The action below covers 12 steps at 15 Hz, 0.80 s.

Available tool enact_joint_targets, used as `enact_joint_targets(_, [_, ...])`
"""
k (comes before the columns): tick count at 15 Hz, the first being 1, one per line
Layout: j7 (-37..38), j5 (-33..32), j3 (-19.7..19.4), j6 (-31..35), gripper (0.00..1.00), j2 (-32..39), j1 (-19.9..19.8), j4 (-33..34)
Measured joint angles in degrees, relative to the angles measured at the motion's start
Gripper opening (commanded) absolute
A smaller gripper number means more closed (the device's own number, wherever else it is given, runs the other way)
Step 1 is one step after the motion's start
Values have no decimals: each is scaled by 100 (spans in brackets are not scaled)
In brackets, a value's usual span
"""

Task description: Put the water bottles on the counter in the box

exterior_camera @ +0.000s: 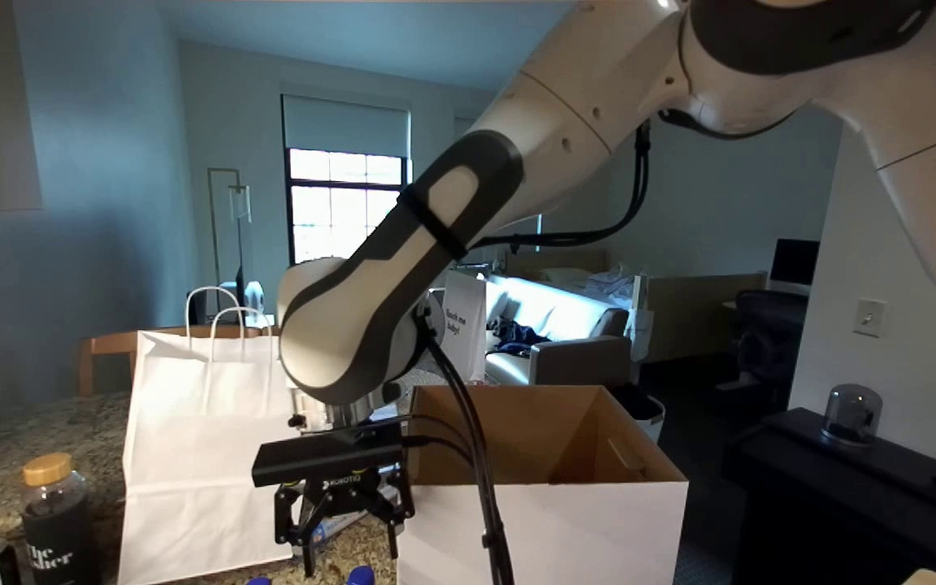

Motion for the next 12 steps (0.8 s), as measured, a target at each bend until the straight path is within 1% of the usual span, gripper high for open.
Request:
enact_joint_targets(4, [0,567,-149,123,100,321,-24,185])
enact_joint_targets(9, [-5,1062,-251,139,100,508,-61,210])
enact_joint_targets(10, [-11,1137,-250,139,75,532,-62,211])
enact_joint_targets(11, [-14,1204,-245,139,74,554,-61,211])
enact_joint_targets(12, [-14,1239,-242,139,67,572,-58,211])
